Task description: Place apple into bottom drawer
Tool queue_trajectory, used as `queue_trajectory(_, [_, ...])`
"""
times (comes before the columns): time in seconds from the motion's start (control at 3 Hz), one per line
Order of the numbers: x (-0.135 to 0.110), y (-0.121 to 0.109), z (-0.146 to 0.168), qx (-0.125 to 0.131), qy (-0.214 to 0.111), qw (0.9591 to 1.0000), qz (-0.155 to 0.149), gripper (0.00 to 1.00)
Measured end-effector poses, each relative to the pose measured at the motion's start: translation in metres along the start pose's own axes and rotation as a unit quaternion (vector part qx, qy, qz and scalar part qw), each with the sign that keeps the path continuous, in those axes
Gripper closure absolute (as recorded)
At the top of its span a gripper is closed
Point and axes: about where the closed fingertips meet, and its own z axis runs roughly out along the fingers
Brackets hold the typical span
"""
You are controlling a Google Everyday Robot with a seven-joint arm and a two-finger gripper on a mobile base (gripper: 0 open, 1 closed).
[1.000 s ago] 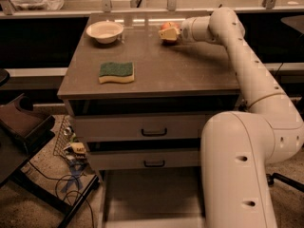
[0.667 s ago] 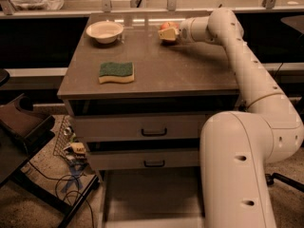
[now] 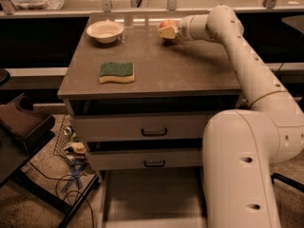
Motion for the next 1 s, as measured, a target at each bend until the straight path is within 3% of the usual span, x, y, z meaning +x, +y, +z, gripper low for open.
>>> queue_trajectory(0.33, [-0.033, -0.006, -0.036, 0.037, -0.025, 0.9987, -0.025, 1.0])
queue_trajectory(0.67, [-0.082, -0.005, -0.106, 0.088, -0.067, 0.9927, -0.048, 1.0])
queue_trajectory(1.0, [-0.142, 0.009, -0.218, 0.144, -0.137, 0.9786, -0.054, 1.0])
